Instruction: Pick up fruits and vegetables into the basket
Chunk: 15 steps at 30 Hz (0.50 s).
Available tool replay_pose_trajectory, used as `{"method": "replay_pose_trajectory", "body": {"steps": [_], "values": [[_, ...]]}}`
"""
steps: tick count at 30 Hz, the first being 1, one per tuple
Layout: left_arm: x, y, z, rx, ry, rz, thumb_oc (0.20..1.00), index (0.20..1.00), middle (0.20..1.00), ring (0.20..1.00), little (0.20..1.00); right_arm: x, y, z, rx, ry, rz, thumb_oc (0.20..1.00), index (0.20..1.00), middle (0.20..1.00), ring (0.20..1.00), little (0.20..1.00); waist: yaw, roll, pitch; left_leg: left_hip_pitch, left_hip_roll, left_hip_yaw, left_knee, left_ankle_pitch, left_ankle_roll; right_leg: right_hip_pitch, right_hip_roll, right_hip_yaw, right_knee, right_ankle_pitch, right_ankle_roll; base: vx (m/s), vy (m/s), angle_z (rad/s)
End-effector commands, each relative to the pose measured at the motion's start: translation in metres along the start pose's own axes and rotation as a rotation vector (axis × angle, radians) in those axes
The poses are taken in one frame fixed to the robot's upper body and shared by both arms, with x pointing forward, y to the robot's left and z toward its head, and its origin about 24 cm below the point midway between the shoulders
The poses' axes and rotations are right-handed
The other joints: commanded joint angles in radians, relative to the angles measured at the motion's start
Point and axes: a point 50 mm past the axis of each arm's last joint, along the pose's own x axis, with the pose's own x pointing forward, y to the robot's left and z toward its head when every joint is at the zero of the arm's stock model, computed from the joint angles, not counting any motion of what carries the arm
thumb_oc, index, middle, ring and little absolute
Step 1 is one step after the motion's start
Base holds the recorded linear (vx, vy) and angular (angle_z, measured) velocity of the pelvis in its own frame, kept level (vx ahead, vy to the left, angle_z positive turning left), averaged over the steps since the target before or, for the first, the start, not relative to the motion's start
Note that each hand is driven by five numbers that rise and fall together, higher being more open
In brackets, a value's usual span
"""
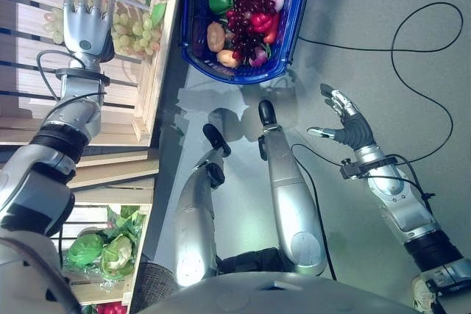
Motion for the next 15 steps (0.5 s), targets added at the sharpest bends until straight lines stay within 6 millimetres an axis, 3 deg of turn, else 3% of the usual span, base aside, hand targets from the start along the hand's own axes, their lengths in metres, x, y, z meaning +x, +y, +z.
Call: {"method": "replay_pose_trajectory", "body": {"steps": [1, 8, 15], "values": [[-0.004, -0.01, -0.028, 0.081, 0.141, -0.054, 1.0, 1.0, 1.0, 1.0, 1.0, -0.001, -0.001, 0.012, 0.04, -0.054, -0.004, 1.0, 1.0, 1.0, 1.0, 1.0, -0.042, 0.03, -0.051, -0.07, -0.041, 0.013, 0.136, -0.15, 0.027, -0.034, 0.056, -0.005, 0.019, -0.047, 0.063, 0.03, 0.068, -0.04], [-0.015, -0.025, -0.051, 0.176, 0.274, -0.139, 1.0, 1.0, 1.0, 1.0, 1.0, 0.002, -0.007, 0.018, 0.042, -0.085, -0.032, 1.0, 1.0, 1.0, 1.0, 1.0, -0.041, 0.028, -0.051, -0.133, -0.032, 0.015, 0.181, -0.165, 0.035, -0.1, 0.051, 0.004, 0.055, -0.048, 0.062, 0.02, 0.055, -0.02], [-0.018, -0.022, -0.074, 0.2, 0.405, -0.094, 1.0, 1.0, 1.0, 1.0, 1.0, 0.005, -0.014, 0.027, -0.006, -0.132, -0.076, 1.0, 1.0, 1.0, 1.0, 1.0, -0.04, 0.029, -0.051, -0.185, -0.025, 0.013, 0.213, -0.172, 0.037, -0.156, 0.053, 0.015, 0.088, -0.051, 0.058, 0.02, 0.045, -0.02]]}}
